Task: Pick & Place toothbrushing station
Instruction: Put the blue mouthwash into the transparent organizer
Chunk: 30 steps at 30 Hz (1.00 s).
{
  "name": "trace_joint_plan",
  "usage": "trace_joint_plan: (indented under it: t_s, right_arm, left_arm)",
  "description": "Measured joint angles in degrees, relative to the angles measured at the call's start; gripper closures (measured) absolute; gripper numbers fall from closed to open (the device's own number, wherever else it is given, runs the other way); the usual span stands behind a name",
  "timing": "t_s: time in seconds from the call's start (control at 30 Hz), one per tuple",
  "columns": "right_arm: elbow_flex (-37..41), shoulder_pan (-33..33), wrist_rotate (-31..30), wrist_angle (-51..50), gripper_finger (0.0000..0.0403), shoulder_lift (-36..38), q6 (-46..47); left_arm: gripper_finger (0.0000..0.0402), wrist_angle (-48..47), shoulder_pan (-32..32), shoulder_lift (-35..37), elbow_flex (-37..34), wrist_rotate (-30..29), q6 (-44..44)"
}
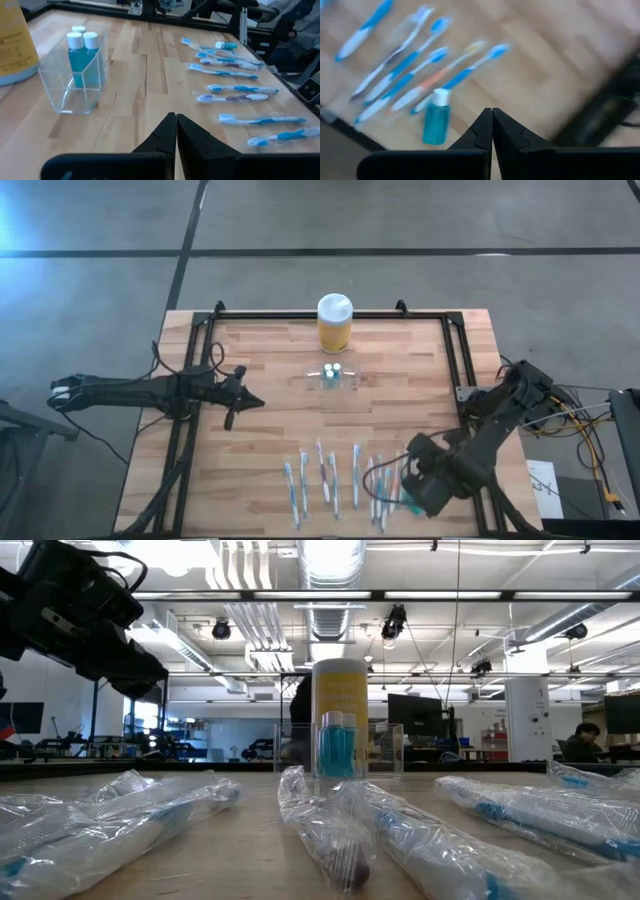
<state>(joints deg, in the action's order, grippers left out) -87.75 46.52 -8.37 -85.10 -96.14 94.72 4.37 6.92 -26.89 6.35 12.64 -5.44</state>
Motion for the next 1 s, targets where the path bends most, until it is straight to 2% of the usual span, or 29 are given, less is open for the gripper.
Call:
trace_joint_plan:
  t_s: [0.13, 0.23, 0.3, 0.4, 0.53, 0.63, 0.8, 1.0]
  right_arm:
    - [7.00, 1.41, -0.43, 15.42, 0.0372, -0.02, -1.78]
    - [13.17, 2.27, -0.07, 27.94, 0.0331, -0.18, -0.54]
    - [16.96, 2.98, 2.19, 33.75, 0.0295, -0.54, 1.76]
    - [21.89, 4.41, 4.53, 34.82, 0.0237, -0.85, 7.19]
    - [26.49, 6.75, 3.76, 37.10, 0.0164, -0.45, 12.51]
    - [28.83, 8.07, 2.02, 42.73, 0.0125, 0.02, 13.54]
    - [31.17, 8.65, 0.65, 51.33, 0.0089, -0.61, 13.44]
    - [32.18, 8.62, 0.89, 52.53, 0.0089, -4.75, 13.16]
  left_arm:
    - [0.0385, -0.40, 0.00, 0.00, 0.00, 0.00, -1.76]
    - [0.0385, -0.42, 0.00, 0.00, 0.00, 0.00, -3.41]
    - [0.0385, -0.40, 0.00, 0.00, 0.00, 0.00, -3.73]
    - [0.0385, -0.40, 0.00, 0.00, -0.02, -0.02, -4.09]
    - [0.0385, -0.40, 0.00, 0.00, -0.02, -0.02, -4.98]
    - [0.0385, -0.45, 0.00, 0.01, -0.02, -0.02, -5.06]
    - [0.0385, -0.54, 0.00, 0.01, -0.04, -0.02, -4.97]
    - [0.0385, -0.59, 0.00, 0.02, -0.07, -0.04, -5.23]
